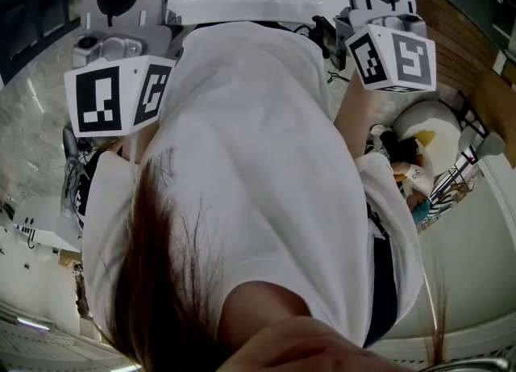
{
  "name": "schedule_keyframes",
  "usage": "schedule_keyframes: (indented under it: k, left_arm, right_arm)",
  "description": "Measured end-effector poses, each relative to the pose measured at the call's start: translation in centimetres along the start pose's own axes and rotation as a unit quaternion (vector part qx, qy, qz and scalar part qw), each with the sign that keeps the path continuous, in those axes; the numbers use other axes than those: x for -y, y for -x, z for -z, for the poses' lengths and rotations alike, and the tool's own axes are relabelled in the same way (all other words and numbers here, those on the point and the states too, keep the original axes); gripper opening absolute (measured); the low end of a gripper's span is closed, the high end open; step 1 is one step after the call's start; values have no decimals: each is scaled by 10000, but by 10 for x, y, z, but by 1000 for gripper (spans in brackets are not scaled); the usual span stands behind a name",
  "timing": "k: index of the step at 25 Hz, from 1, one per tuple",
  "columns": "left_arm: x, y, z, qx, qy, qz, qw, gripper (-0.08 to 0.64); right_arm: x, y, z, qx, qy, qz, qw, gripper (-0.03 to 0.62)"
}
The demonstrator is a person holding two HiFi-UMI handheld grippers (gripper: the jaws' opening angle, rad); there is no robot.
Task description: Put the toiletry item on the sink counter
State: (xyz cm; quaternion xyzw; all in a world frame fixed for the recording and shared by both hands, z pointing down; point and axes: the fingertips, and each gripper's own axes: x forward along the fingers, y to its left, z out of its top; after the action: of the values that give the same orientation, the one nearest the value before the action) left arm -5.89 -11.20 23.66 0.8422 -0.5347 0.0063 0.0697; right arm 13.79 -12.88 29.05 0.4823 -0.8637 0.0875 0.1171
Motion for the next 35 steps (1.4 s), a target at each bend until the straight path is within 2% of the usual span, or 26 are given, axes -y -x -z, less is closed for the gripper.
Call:
schedule_keyframes:
  k: [35]
  left_arm:
    - [-11, -3, -7, 78, 22, -44, 10000, 9]
  right_arm:
    - [-3, -3, -8, 13, 14, 44, 10000, 9]
